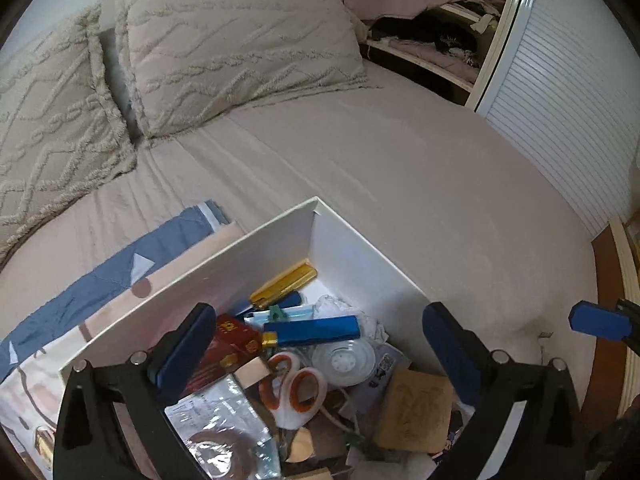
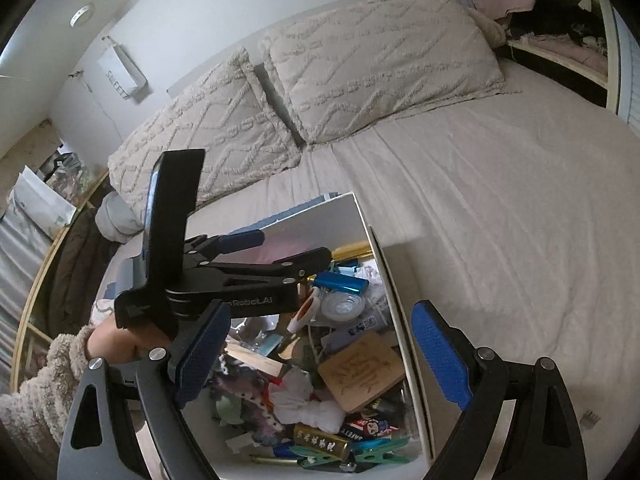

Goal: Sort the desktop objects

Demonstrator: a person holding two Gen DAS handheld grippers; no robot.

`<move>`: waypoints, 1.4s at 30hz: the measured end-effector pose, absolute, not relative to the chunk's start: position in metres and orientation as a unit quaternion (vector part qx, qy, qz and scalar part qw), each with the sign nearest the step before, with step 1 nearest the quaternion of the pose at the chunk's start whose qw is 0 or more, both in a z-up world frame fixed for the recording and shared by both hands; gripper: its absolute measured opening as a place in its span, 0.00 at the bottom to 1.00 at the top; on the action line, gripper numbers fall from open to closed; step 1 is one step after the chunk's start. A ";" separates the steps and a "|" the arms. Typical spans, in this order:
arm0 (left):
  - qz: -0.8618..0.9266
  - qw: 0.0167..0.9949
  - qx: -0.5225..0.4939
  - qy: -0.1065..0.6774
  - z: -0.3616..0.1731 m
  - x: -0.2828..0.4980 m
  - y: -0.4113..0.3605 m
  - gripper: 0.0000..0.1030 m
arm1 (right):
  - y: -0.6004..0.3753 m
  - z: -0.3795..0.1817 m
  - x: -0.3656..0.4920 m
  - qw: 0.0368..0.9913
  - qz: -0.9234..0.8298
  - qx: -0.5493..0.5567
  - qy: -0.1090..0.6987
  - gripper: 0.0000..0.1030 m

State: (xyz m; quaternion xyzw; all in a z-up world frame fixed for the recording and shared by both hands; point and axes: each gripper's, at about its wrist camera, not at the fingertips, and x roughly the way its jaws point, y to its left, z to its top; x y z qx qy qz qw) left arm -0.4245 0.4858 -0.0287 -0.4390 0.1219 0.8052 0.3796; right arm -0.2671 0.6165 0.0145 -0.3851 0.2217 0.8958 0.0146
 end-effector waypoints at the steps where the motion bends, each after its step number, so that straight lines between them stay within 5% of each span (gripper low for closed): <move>1: 0.807 0.377 -0.438 0.120 -0.027 -0.423 0.482 1.00 | 0.615 0.015 -0.266 0.016 0.897 -0.383 0.221 0.89; 42: 0.903 0.297 -0.310 0.039 0.064 -0.241 0.245 1.00 | 0.482 0.064 -0.141 0.082 0.950 -0.287 0.095 0.90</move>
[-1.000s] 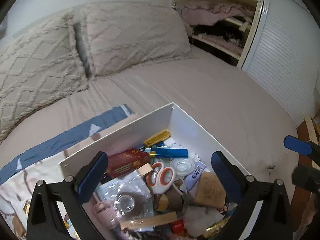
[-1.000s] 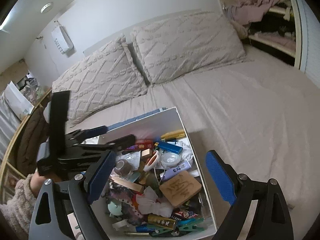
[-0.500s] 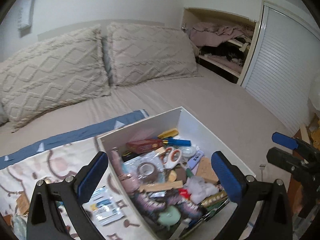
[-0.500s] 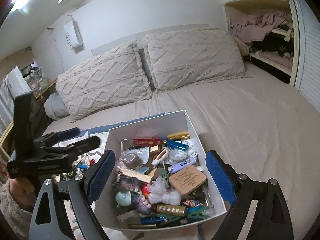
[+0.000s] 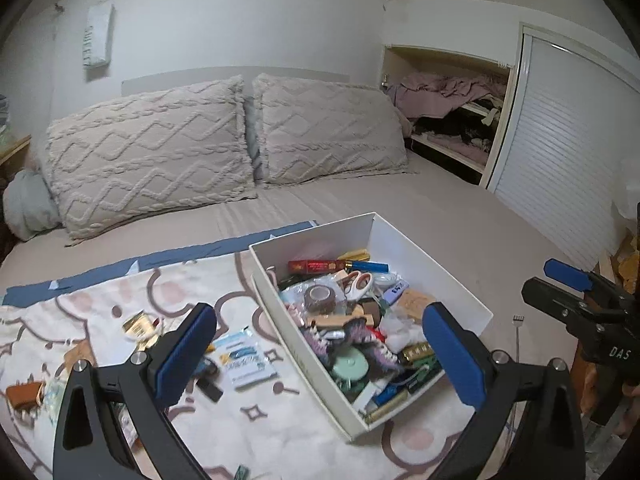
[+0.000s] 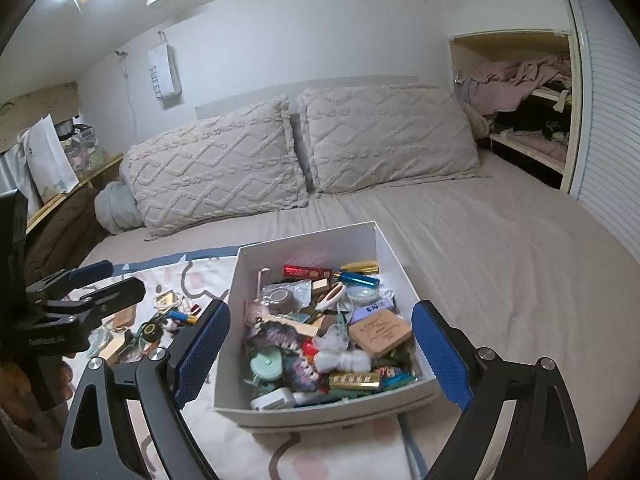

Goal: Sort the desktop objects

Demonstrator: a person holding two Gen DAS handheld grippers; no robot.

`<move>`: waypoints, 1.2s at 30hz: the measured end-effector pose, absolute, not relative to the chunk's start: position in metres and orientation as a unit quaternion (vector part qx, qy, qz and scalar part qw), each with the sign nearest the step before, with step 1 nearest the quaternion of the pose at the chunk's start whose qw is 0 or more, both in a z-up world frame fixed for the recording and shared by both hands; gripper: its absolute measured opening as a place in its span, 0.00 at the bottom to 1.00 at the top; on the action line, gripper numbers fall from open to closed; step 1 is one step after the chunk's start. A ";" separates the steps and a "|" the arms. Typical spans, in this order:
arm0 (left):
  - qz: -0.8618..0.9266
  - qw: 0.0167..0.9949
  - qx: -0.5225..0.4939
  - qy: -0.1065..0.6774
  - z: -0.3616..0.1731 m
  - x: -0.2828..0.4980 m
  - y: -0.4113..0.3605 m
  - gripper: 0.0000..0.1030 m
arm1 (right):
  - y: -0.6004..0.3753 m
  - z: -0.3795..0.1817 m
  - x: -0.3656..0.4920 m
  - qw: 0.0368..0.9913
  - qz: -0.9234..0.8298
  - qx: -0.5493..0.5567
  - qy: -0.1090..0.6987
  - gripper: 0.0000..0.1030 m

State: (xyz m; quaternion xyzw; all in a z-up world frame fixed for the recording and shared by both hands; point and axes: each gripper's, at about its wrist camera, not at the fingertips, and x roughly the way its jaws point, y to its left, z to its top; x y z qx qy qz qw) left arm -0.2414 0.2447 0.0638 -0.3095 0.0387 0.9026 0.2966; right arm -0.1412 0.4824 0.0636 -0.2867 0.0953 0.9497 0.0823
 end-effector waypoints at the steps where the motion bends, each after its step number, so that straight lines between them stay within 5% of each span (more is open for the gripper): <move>1: 0.904 0.295 -0.306 0.038 0.064 -0.235 0.240 1.00 | 0.478 0.064 -0.137 0.084 0.950 -0.286 0.091 0.90; 36: 0.918 0.271 -0.289 0.033 0.052 -0.114 0.164 1.00 | 0.393 0.053 -0.046 0.080 0.953 -0.291 0.031 0.90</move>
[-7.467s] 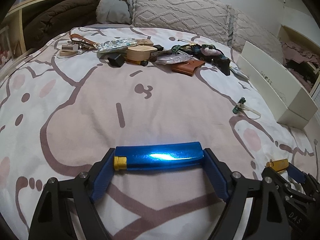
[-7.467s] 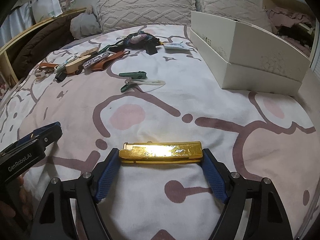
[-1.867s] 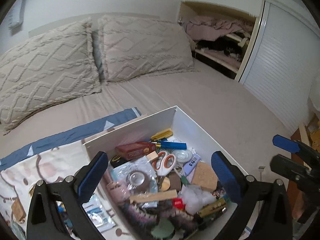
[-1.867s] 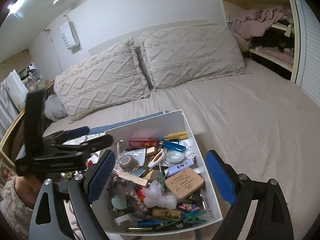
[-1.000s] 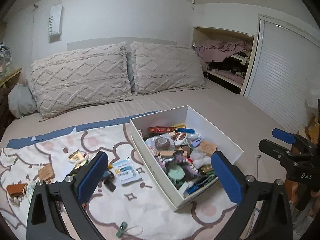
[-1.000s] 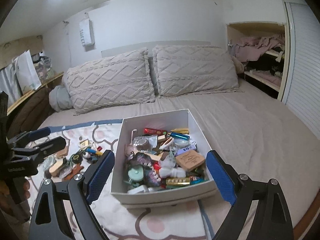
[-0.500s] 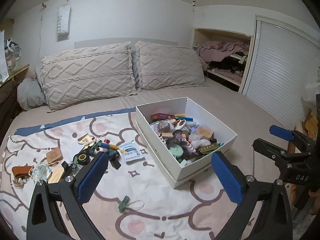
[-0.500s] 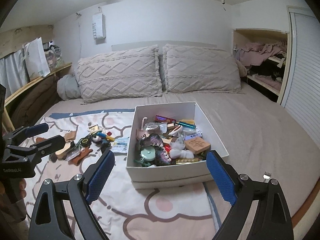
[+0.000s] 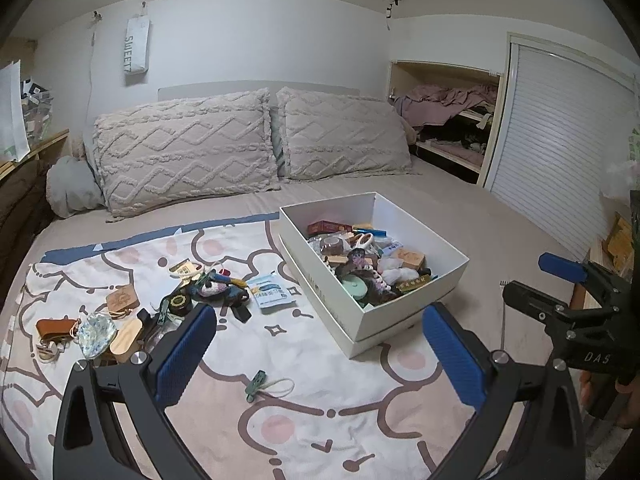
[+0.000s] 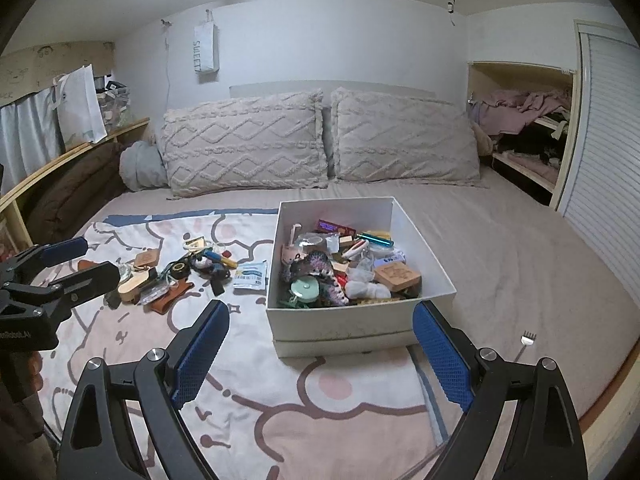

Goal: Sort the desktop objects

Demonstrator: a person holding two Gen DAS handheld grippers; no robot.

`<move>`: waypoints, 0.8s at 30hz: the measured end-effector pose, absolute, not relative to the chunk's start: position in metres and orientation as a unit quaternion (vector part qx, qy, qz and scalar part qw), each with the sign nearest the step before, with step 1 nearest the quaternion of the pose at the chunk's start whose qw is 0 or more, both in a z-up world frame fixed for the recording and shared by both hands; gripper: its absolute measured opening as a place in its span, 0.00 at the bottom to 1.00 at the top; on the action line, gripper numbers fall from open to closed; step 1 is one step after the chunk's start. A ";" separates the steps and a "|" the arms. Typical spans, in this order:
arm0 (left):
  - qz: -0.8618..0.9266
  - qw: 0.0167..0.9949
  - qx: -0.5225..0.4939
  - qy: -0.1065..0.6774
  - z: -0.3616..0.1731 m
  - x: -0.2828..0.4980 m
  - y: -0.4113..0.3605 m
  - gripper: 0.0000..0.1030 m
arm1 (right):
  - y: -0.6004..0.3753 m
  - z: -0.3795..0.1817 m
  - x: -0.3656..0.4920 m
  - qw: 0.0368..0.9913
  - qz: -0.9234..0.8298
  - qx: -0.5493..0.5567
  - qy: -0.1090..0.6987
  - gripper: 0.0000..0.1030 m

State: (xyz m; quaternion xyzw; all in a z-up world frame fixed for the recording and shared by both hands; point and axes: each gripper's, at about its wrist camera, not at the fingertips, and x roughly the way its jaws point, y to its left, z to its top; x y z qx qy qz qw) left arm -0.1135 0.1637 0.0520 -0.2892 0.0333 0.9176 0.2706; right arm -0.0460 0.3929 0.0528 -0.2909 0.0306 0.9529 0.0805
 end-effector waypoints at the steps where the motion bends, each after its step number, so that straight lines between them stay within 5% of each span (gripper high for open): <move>1: 0.917 0.270 -0.291 0.033 0.050 -0.113 0.163 1.00 | 0.393 0.053 -0.045 0.081 0.953 -0.291 0.032 0.90; 24: 0.915 0.263 -0.305 0.022 0.035 -0.101 0.147 1.00 | 0.381 0.040 -0.032 0.078 0.950 -0.299 0.037 0.90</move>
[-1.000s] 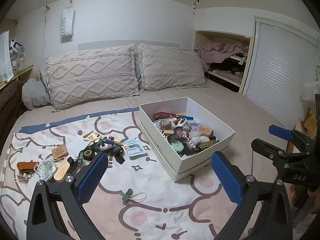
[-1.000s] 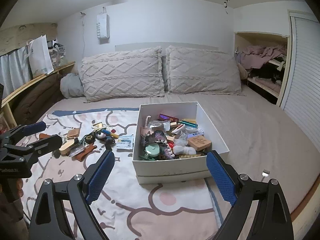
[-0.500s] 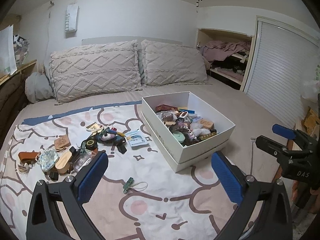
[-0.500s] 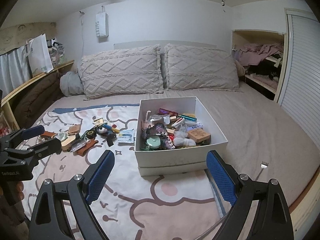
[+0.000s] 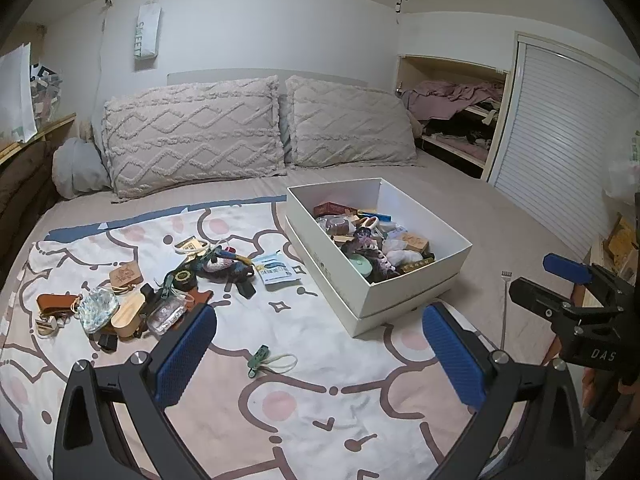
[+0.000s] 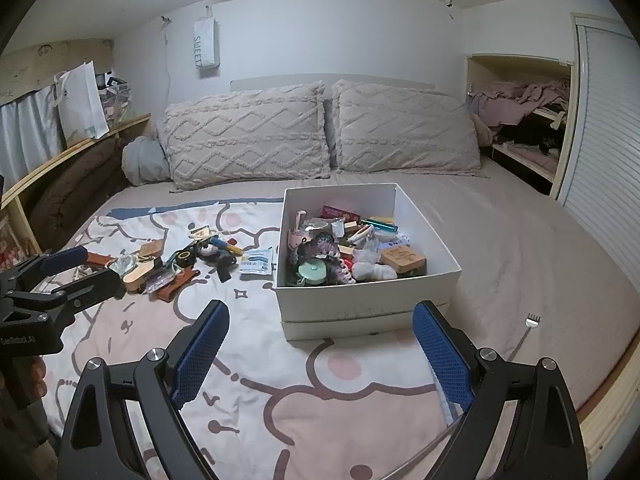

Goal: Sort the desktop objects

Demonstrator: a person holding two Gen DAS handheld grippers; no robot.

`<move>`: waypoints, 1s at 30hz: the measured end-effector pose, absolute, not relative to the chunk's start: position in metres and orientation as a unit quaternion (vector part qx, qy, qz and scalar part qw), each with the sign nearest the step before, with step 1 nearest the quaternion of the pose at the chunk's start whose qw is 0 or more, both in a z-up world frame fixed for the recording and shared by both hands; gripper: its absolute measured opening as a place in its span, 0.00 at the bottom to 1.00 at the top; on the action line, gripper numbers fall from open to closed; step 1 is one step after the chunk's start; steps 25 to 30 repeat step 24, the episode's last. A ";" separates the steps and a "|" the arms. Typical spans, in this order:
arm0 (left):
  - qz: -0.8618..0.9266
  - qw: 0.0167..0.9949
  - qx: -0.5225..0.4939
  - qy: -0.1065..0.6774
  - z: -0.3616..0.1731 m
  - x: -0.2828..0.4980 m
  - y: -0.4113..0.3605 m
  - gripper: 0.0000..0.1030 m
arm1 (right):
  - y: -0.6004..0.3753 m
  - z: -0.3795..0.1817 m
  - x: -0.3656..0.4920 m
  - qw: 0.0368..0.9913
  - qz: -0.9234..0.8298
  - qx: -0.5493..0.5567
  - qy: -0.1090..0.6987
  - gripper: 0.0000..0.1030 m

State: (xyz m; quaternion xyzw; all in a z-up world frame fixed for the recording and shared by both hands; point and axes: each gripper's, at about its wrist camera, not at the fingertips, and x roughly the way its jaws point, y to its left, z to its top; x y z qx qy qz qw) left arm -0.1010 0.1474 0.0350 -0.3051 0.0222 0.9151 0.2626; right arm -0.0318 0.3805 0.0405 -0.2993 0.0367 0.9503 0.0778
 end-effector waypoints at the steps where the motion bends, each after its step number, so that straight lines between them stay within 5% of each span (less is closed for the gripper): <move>1: 0.915 0.263 -0.306 0.021 0.034 -0.101 0.147 1.00 | 0.380 0.040 -0.031 0.078 0.950 -0.299 0.037 0.90; 30: 0.914 0.263 -0.309 0.015 0.030 -0.100 0.149 1.00 | 0.378 0.035 -0.030 0.076 0.950 -0.301 0.042 0.90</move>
